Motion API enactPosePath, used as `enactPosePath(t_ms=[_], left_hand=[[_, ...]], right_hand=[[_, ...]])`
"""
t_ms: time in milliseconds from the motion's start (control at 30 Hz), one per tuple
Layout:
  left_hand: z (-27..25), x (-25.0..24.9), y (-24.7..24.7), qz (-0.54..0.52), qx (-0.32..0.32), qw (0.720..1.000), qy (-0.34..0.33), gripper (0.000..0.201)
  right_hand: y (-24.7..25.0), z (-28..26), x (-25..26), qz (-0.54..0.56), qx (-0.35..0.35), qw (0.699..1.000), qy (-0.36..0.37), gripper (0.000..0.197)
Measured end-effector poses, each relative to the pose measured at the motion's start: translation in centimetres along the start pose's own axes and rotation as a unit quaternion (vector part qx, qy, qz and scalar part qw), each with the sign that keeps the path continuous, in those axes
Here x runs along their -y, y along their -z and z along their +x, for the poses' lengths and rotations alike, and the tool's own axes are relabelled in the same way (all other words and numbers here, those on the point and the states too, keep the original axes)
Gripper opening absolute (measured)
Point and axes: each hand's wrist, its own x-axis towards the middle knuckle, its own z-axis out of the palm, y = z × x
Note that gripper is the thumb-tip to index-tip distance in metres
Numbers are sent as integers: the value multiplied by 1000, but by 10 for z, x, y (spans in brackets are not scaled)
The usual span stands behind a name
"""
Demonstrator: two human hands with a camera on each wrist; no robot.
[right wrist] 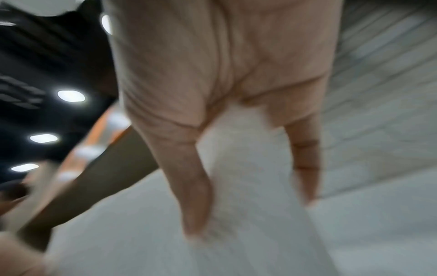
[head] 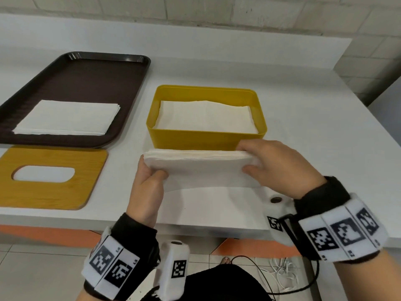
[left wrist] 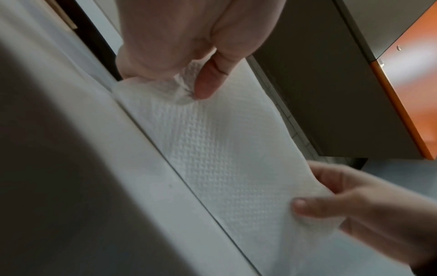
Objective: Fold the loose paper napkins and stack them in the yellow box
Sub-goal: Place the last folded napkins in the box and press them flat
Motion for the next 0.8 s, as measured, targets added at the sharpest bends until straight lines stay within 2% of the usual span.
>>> enactPosePath(t_ms=[67, 133, 233, 267, 367, 433, 633, 700, 800], left_hand=[[1, -2, 2, -4, 8, 1000, 7, 43], [2, -3, 2, -5, 9, 1000, 11, 43], [4, -2, 1, -17, 21, 999, 16, 40], [4, -2, 0, -17, 27, 999, 20, 45], [6, 1, 1, -27, 16, 999, 24, 58], [8, 1, 1, -21, 12, 999, 22, 55], [5, 0, -5, -13, 50, 999, -2, 47], [4, -1, -1, 1, 51, 999, -15, 41], [1, -17, 3, 24, 39, 997, -67, 48]], right_hand=[[-6, -11, -14, 176, -67, 981, -34, 22], [-17, -18, -23, 324, -132, 934, -71, 28], [-36, -20, -24, 492, -155, 848, -122, 32], [-40, -19, -22, 515, -153, 832, -137, 37], [-46, -14, -19, 542, -163, 807, -166, 47], [-49, -13, -18, 560, -169, 794, -168, 48], [-55, -13, -17, 584, -159, 779, -163, 40], [-51, -17, -17, 583, -178, 778, -154, 36], [-38, -23, -13, 550, -216, 798, -115, 32]])
